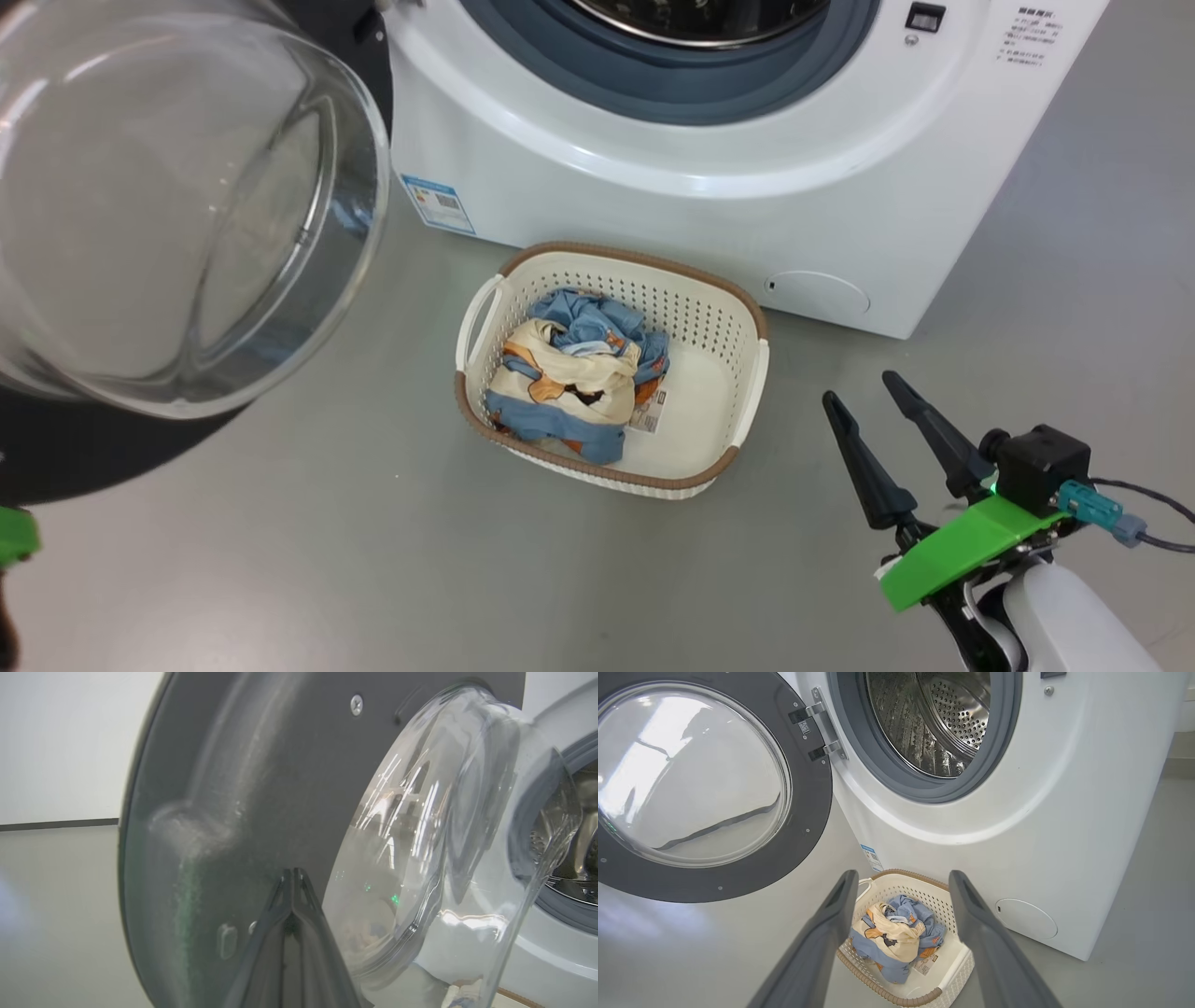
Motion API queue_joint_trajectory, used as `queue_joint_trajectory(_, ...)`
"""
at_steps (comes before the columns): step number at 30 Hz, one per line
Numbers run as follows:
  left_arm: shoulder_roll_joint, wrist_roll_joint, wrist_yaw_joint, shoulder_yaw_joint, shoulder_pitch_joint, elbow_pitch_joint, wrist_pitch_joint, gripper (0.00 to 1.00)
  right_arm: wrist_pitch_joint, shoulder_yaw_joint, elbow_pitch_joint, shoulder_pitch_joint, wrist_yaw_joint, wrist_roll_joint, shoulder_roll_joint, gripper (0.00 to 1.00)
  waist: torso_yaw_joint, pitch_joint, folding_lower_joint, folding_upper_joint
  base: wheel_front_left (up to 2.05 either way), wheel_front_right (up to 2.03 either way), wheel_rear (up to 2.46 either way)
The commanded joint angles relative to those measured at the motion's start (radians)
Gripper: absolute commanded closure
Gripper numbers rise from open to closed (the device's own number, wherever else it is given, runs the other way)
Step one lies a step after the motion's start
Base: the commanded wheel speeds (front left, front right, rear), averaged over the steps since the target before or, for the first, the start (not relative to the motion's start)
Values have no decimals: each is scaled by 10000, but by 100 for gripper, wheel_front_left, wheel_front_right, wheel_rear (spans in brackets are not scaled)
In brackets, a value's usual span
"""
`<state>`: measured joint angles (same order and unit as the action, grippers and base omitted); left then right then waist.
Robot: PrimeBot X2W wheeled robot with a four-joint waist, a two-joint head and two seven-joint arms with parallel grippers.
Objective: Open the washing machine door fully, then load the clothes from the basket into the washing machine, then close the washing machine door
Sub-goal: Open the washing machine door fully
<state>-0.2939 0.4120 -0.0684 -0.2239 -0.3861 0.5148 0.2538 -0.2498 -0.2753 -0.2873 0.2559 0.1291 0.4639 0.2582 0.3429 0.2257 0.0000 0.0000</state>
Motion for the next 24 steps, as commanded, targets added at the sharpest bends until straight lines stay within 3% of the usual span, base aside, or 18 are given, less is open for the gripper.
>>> queue_joint_trajectory(1,-850,-152,-68,-602,-566,133,80,100,-120,-207,198,248,16,-140,47,0,-17,226,0,0,0,0,0)
queue_joint_trajectory(10,-1437,-796,-398,-1464,-1967,1809,80,100,-120,-236,149,685,16,-298,129,0,-173,914,0,0,0,0,0)
queue_joint_trajectory(24,-1793,-1344,-601,-2386,-2921,2851,80,100,-120,-209,113,1041,16,-471,134,0,-345,1429,0,0,0,0,0)
